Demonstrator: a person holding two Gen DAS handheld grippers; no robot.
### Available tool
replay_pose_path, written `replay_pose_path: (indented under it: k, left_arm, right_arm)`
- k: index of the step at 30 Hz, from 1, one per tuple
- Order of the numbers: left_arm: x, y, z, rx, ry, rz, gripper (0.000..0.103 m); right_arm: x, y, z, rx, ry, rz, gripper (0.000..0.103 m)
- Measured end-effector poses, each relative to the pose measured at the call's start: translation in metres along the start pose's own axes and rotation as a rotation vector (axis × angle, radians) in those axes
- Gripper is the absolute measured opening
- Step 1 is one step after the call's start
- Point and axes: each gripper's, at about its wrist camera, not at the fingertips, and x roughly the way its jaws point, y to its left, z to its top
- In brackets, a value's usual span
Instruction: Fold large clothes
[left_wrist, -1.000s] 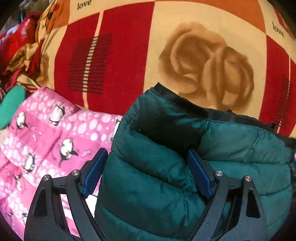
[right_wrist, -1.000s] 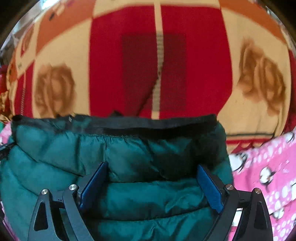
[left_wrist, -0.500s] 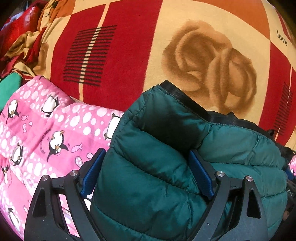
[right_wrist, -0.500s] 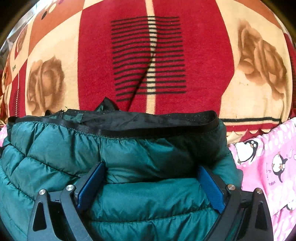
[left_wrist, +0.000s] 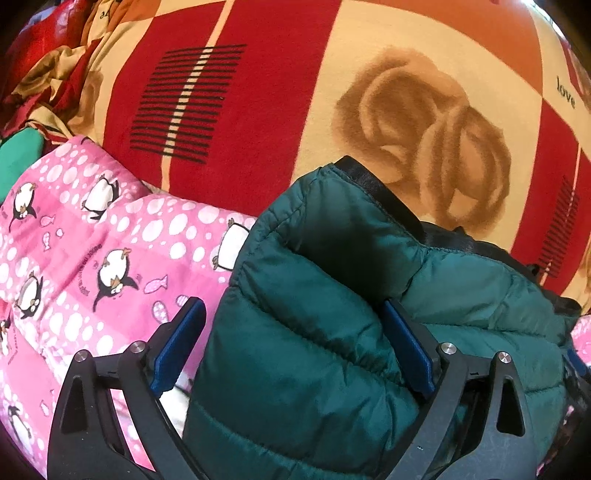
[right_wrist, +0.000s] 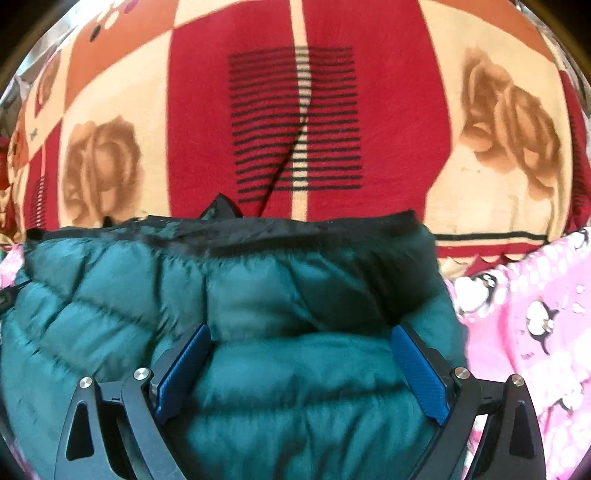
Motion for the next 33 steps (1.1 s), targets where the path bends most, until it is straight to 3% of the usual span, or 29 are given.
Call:
replay_pose_path:
  k: [5,8,10,13,18,22,29,33]
  left_arm:
    - [-0.025,0.019,-0.009,-0.025,-0.014,-0.075,0.095]
    - [-0.024,0.026,-0.023,-0.009,-0.005,-0.091,0.095]
    - [-0.023,0.032,-0.028,-0.033,0.006,-0.113,0.095]
    - [-0.029,0.046,-0.028,-0.081,0.036,-0.177,0.095]
    - [-0.051,0.056,-0.026,-0.061,0.004,-0.253,0.095]
    - [-0.046,0.068,-0.026,-0.09,0.052,-0.321,0.096]
    - [-0.008,0.082,-0.032,-0.209,0.158,-0.467,0.102]
    - [-0.003,0.07,-0.032,-0.157,0.164,-0.481,0.102]
  right_arm:
    - [-0.036,-0.018,-0.022,0.029,-0.032,0.029,0.097]
    - [-0.017,-0.029,-0.037,0.06,0.029,0.001,0.097]
    - [-0.004,-0.034,-0.042,0.106,0.05,0.045,0.1]
    - [-0.009,-0.04,-0.037,0.14,0.041,0.059,0.1]
    - [-0.033,-0.059,-0.028,0.176,-0.005,0.116,0.1]
    - [-0.026,-0.085,-0.028,0.235,0.032,0.155,0.102]
    - [0.012,-0.099,-0.041,0.312,0.131,0.331,0.102]
    - [0.03,-0.097,-0.039,0.31,0.154,0.419,0.103]
